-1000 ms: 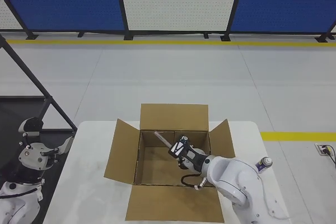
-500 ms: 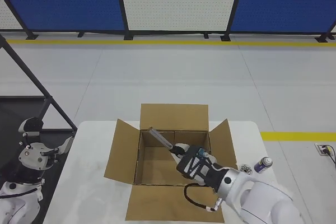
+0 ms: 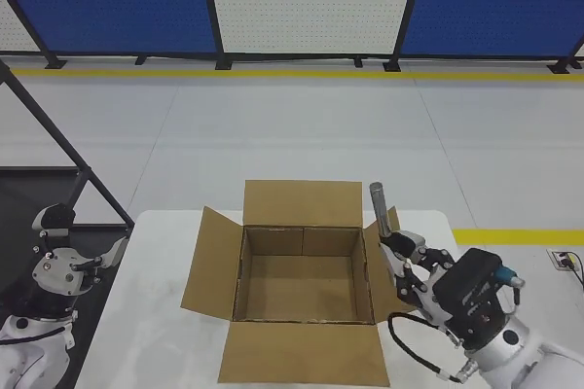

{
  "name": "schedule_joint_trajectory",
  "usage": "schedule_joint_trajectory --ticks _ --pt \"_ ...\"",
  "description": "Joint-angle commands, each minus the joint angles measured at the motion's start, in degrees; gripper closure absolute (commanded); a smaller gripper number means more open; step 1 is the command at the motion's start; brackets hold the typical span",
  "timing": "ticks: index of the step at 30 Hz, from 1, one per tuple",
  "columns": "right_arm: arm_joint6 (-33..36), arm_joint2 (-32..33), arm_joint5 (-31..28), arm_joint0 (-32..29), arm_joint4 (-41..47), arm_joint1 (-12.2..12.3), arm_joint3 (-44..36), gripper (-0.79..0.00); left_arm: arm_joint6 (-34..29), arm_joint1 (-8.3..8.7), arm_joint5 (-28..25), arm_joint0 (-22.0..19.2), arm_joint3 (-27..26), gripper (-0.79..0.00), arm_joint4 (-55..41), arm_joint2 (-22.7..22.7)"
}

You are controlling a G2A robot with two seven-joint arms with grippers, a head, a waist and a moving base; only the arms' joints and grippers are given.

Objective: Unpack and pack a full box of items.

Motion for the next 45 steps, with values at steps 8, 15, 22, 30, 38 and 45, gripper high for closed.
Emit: schedule_joint_trajectory --ticks 8,15,22,30,38,45 --pt "-0.1 15.8 -1.9 -11.5 8.5 0.9 0.0 0.000 0.0 0.00 0.0 0.0 0.0 -0.785 0.0 0.0" --pt "5.8 23.7 -1.6 -19.1 17.5 1.4 0.0 0.000 0.0 0.00 0.0 0.0 0.0 -0.785 0.0 0.0" --pt "12.6 25.5 4.1 -23.0 22.5 1.8 2.2 0.000 0.0 0.00 0.0 0.0 0.0 -0.785 0.0 0.0" --pt "16.6 22.8 9.2 -20.4 24.3 2.5 14.8 0.000 0.0 0.00 0.0 0.0 0.0 -0.785 0.0 0.0" --pt "18.6 19.6 8.4 -18.6 26.1 3.2 23.6 0.000 0.0 0.00 0.0 0.0 0.0 -0.785 0.0 0.0" --pt "22.0 16.3 10.9 -15.4 22.5 4.0 27.5 0.000 0.0 0.00 0.0 0.0 0.0 -0.785 0.0 0.0"
